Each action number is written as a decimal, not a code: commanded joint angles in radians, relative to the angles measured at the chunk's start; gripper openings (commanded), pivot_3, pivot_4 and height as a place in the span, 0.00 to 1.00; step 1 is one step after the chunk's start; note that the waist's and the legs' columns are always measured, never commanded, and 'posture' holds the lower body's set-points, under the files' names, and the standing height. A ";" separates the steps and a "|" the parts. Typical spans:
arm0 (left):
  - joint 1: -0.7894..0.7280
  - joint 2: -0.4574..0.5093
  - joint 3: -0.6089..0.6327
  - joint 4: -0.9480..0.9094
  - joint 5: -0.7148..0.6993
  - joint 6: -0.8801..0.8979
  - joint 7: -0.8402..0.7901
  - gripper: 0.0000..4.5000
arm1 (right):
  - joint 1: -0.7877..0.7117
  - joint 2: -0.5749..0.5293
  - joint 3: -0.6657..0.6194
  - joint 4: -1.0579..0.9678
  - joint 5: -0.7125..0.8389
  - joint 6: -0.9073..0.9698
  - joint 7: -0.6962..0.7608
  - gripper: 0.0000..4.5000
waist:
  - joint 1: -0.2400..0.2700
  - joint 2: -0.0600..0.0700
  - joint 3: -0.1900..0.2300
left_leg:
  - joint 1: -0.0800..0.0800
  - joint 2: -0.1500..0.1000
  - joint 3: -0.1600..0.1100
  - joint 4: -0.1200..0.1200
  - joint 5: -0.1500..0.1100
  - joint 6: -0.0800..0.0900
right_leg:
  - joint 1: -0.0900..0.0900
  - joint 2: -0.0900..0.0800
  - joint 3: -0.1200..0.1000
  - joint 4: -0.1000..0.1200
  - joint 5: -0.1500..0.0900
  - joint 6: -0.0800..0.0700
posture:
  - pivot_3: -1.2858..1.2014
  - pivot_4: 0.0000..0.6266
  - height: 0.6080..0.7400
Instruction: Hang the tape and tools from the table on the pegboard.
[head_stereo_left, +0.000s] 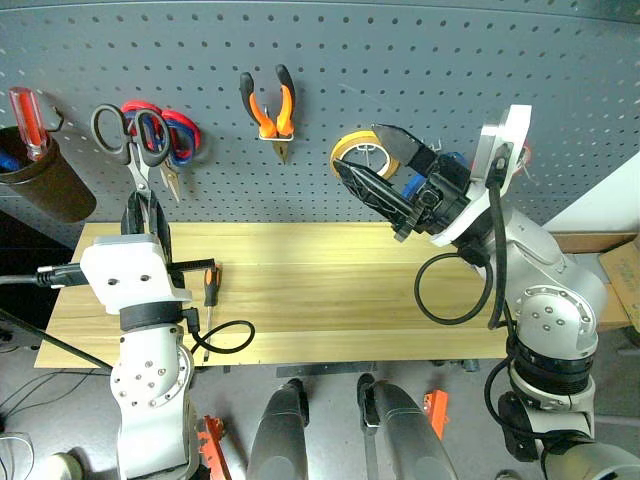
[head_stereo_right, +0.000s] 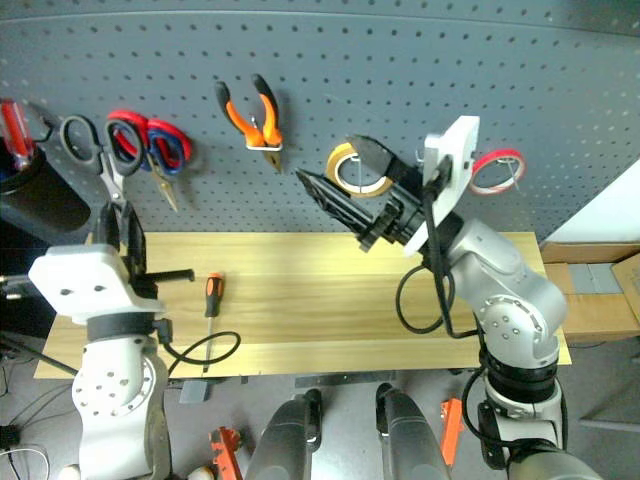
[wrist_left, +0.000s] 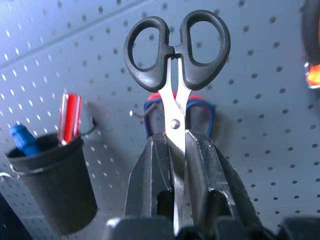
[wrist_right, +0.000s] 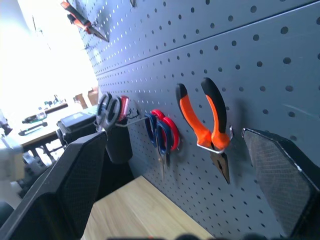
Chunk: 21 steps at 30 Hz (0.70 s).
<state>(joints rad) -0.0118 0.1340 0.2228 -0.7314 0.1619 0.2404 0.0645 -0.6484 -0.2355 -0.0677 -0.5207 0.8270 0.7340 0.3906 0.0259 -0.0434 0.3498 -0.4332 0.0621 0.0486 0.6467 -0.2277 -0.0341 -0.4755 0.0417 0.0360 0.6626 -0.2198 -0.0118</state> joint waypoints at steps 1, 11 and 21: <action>-0.013 0.001 0.050 -0.010 -0.026 -0.013 0.009 0.02 | -0.034 0.014 -0.023 -0.010 0.050 -0.023 -0.009 1.00 | -0.001 0.000 0.000 | 0.000 0.000 0.000 0.000 0.000 0.000 | 0.000 0.000 0.000 0.000 0.000 0.000 | 0.59 0.49 1.00; -0.052 -0.017 0.098 0.051 -0.099 -0.008 0.021 0.02 | -0.039 -0.003 -0.011 0.004 0.038 -0.028 -0.005 1.00 | -0.001 -0.001 -0.001 | 0.000 0.000 -0.002 0.001 0.000 0.000 | 0.001 0.000 -0.001 0.002 0.000 -0.001 | 0.58 0.50 1.00; -0.095 -0.006 0.133 0.161 -0.179 -0.014 0.002 0.02 | -0.040 -0.017 -0.003 0.006 0.016 -0.026 -0.015 1.00 | 0.000 -0.001 -0.001 | 0.000 0.000 -0.003 0.002 0.001 0.000 | 0.001 0.000 -0.002 0.003 0.001 -0.001 | 0.58 0.50 1.00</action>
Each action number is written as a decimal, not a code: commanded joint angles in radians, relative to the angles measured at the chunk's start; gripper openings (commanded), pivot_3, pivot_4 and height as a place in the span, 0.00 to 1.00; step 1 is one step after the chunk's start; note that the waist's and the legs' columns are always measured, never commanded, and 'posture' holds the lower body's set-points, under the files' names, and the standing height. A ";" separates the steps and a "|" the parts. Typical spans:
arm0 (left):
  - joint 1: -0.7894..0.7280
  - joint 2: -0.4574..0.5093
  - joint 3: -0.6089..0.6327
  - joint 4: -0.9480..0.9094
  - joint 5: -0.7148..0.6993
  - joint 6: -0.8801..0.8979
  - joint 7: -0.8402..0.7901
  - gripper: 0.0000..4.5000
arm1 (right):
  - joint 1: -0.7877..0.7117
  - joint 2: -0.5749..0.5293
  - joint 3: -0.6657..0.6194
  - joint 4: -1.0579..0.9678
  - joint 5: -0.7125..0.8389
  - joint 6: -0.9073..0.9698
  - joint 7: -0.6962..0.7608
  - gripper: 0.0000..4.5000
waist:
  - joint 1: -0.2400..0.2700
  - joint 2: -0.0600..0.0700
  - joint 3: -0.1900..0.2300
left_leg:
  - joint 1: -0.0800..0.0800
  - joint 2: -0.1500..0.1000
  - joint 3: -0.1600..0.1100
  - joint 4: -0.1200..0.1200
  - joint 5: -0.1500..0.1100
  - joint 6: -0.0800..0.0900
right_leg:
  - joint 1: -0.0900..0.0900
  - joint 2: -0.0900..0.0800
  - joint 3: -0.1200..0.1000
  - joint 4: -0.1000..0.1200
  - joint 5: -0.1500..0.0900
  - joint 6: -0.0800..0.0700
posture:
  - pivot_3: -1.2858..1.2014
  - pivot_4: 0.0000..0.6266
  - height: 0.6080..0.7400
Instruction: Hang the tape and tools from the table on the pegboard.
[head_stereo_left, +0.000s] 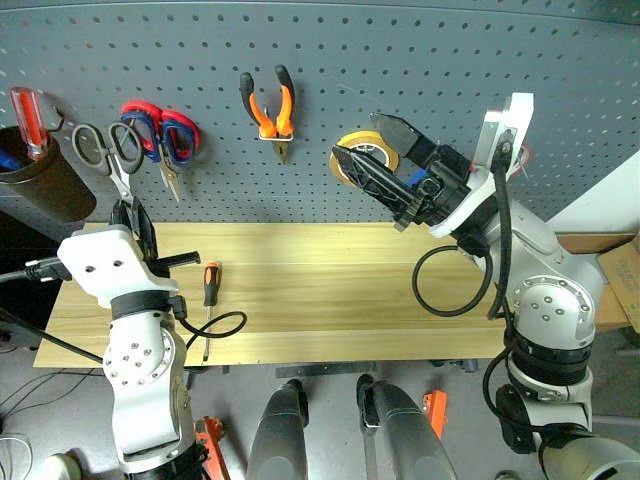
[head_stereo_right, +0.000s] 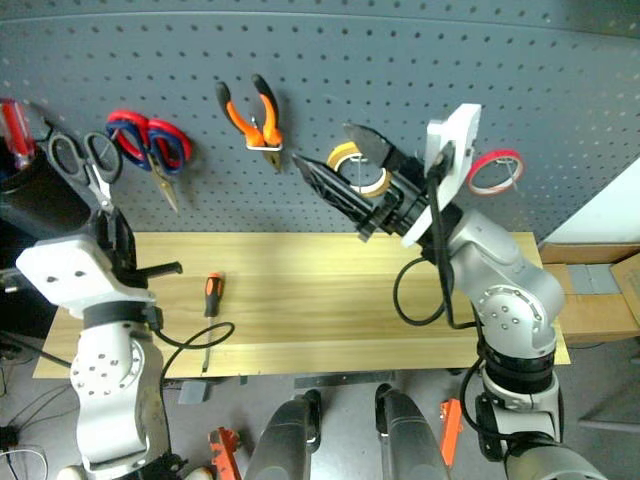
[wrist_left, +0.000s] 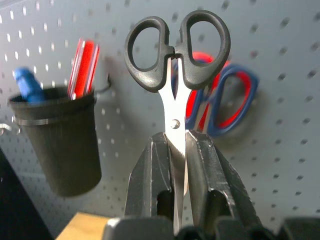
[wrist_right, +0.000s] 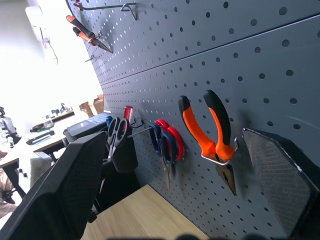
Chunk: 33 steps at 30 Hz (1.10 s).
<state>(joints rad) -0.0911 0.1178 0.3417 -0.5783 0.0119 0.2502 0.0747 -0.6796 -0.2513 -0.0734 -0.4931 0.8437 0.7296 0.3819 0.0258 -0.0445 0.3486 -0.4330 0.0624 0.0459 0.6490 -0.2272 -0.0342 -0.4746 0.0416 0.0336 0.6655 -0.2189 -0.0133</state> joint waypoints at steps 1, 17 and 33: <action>-0.021 0.011 0.014 0.020 -0.041 -0.027 -0.013 0.02 | -0.010 -0.001 0.003 -0.020 -0.001 -0.022 -0.008 1.00 | 0.000 0.000 0.000 | 0.000 0.000 0.000 0.000 0.000 0.000 | 0.000 0.000 0.000 0.000 0.000 0.000 | 0.58 0.50 1.00; -0.046 0.046 -0.011 0.092 -0.095 -0.044 -0.059 0.02 | -0.005 -0.015 0.011 -0.028 -0.001 -0.024 -0.024 1.00 | 0.000 -0.001 0.000 | 0.000 0.000 -0.002 0.001 0.000 0.000 | 0.001 0.000 -0.002 0.000 0.003 -0.005 | 0.58 0.50 1.00; 0.142 -0.057 -0.173 -0.124 -0.035 0.011 -0.012 0.02 | 0.002 -0.023 0.018 -0.031 -0.008 -0.031 -0.018 1.00 | -0.001 -0.001 -0.001 | 0.000 0.000 -0.002 0.003 0.000 0.000 | 0.002 0.000 -0.002 0.001 0.003 -0.004 | 0.57 0.50 1.00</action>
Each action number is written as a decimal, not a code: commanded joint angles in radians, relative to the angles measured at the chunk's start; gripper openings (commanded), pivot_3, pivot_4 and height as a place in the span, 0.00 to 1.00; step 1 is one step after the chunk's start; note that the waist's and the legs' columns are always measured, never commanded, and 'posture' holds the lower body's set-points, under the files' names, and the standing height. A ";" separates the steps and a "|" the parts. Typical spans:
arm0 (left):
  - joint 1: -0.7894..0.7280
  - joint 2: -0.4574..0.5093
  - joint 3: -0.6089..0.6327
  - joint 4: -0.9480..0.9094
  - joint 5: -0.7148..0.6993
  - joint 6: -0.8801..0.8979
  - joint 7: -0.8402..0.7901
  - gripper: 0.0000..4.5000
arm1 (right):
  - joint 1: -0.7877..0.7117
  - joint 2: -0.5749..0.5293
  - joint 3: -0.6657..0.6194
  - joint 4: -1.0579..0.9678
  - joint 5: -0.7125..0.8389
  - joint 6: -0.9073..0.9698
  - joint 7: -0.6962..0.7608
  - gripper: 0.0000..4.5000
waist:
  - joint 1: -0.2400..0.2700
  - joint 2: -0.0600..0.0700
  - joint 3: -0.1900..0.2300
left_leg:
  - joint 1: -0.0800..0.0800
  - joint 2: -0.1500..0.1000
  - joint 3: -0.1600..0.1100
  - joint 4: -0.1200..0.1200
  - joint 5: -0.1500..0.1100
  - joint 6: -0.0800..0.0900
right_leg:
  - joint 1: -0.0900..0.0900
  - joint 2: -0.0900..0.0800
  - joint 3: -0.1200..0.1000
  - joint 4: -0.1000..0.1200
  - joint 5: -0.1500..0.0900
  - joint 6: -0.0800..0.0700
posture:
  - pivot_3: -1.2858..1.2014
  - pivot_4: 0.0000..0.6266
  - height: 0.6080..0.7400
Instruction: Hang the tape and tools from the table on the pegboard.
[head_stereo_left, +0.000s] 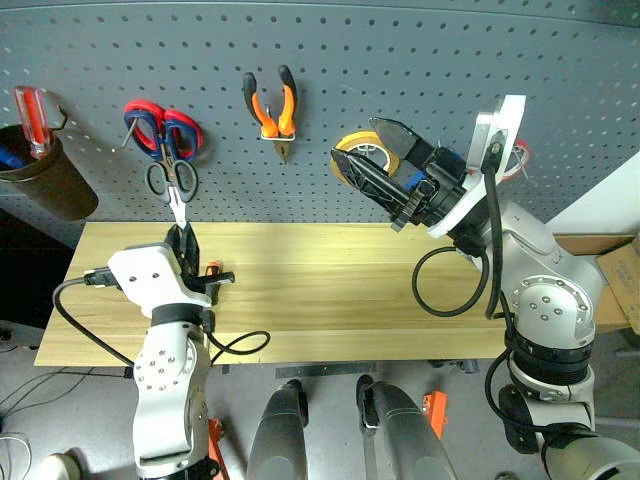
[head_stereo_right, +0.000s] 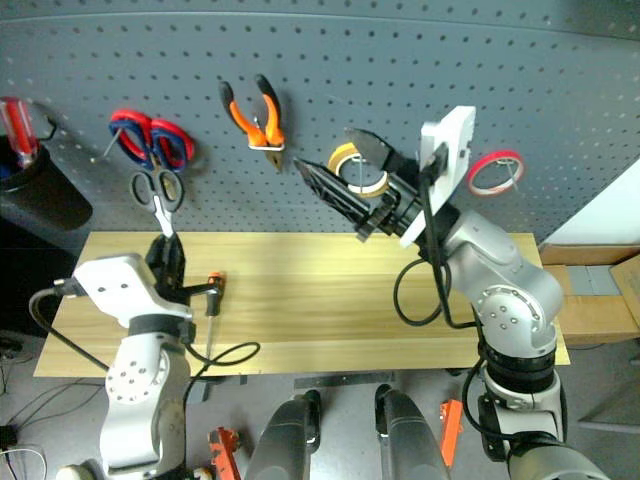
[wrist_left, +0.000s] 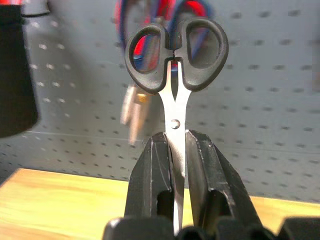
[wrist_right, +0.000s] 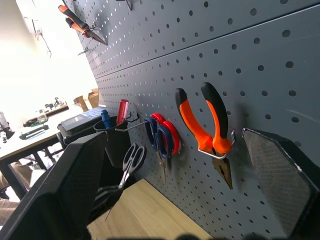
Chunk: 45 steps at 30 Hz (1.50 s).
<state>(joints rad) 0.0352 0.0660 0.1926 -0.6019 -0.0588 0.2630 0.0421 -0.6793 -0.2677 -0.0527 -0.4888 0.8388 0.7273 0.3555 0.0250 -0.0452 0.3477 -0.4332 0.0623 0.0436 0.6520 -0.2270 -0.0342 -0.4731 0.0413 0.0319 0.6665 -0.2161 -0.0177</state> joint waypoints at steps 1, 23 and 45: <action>0.021 -0.008 -0.030 -0.123 0.050 -0.002 0.031 0.02 | 0.002 -0.007 -0.002 -0.034 -0.006 -0.029 0.010 1.00 | 0.000 0.000 0.000 | 0.000 0.000 0.000 0.000 0.000 0.000 | 0.000 0.000 0.000 0.000 0.000 0.000 | 0.57 0.50 1.00; -0.085 0.033 0.078 -0.124 0.062 -0.016 0.040 0.02 | 0.017 -0.005 0.014 -0.016 -0.047 -0.063 0.039 1.00 | 0.000 0.000 0.000 | 0.000 -0.001 -0.001 0.012 0.002 0.003 | 0.000 0.001 0.000 0.012 -0.001 0.004 | 0.58 0.50 1.00; -0.144 0.108 0.147 0.067 0.009 -0.138 0.001 0.02 | 0.028 -0.005 0.010 -0.027 -0.062 -0.059 0.027 1.00 | 0.000 0.000 0.000 | 0.000 0.000 -0.002 0.011 0.002 0.003 | 0.000 0.000 0.000 0.011 -0.001 0.004 | 0.58 0.49 1.00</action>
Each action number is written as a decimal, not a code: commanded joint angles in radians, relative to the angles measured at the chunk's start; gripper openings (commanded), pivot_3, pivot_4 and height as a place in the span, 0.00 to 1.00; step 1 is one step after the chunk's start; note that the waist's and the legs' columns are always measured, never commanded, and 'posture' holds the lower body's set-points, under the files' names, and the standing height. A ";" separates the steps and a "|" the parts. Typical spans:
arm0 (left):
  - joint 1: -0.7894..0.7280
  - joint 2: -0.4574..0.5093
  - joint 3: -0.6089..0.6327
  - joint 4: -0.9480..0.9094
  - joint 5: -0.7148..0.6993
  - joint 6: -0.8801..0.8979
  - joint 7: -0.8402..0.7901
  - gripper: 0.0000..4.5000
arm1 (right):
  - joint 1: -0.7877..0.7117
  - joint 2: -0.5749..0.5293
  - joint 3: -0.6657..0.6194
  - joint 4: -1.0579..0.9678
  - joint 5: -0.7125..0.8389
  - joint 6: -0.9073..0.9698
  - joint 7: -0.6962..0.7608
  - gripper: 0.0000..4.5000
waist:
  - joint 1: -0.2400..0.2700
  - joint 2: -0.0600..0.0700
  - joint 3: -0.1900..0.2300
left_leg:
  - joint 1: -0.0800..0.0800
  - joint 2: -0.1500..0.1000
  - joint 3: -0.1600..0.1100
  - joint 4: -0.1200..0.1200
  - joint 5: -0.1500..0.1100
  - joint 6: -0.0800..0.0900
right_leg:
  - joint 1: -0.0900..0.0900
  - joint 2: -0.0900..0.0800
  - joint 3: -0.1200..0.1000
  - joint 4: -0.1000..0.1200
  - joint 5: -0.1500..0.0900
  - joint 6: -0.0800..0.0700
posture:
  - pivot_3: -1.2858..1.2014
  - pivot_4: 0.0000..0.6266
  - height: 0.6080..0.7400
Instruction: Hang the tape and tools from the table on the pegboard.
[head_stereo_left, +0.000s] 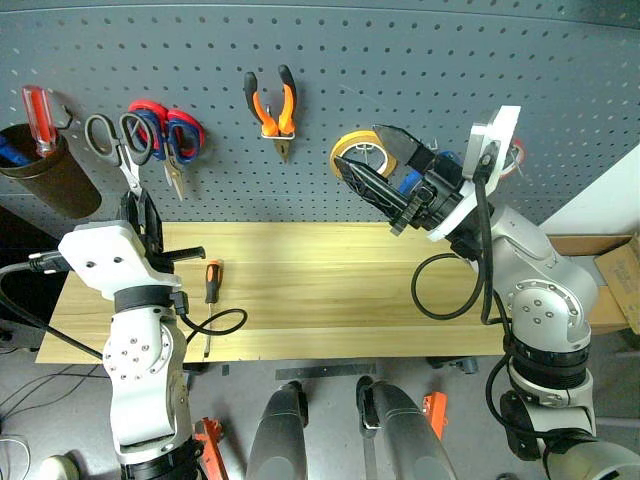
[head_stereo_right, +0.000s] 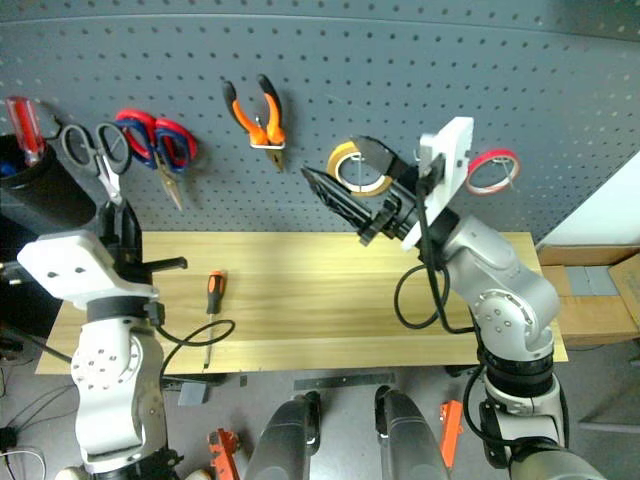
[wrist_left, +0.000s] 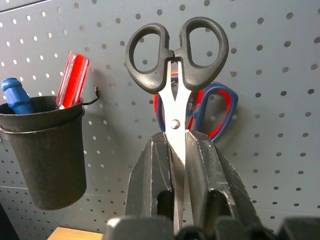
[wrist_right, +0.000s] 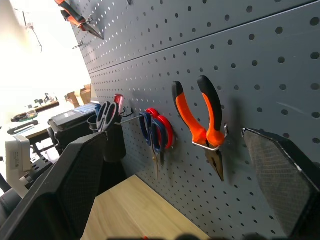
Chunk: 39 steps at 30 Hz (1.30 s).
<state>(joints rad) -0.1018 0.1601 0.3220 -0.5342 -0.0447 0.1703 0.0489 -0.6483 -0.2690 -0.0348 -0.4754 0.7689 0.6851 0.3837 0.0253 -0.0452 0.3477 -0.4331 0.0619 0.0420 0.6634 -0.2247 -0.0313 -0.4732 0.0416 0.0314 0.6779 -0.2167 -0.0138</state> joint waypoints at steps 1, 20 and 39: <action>-0.007 0.016 0.017 0.009 -0.005 -0.051 -0.006 0.02 | -0.003 -0.004 -0.008 -0.040 0.007 -0.016 -0.002 1.00 | 0.000 0.000 0.000 | 0.000 0.000 0.000 0.000 0.000 0.000 | 0.000 0.000 0.000 0.000 0.000 0.000 | 0.58 0.49 1.00; -0.103 0.075 0.033 0.183 -0.057 -0.033 -0.039 0.02 | -0.009 -0.008 -0.010 -0.043 0.013 -0.015 -0.009 1.00 | 0.000 0.000 0.000 | 0.000 0.000 0.000 0.000 0.000 0.000 | 0.000 0.000 0.000 0.000 0.000 0.000 | 0.57 0.50 1.00; -0.112 0.102 0.006 0.330 -0.067 -0.073 -0.072 0.99 | -0.003 -0.021 -0.012 -0.051 0.011 -0.015 -0.001 1.00 | -0.003 0.000 0.000 | 0.000 0.000 0.000 -0.001 0.000 0.000 | 0.000 0.000 -0.001 -0.002 0.000 0.000 | 0.56 0.50 1.00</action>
<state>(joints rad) -0.2442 0.2720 0.3359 -0.1552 -0.1101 0.0845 -0.0301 -0.6486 -0.2823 -0.0348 -0.4762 0.7684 0.6853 0.3730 0.0227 -0.0452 0.3477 -0.4334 0.0623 0.0425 0.6618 -0.2246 -0.0316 -0.4734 0.0410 0.0311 0.6759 -0.2167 -0.0138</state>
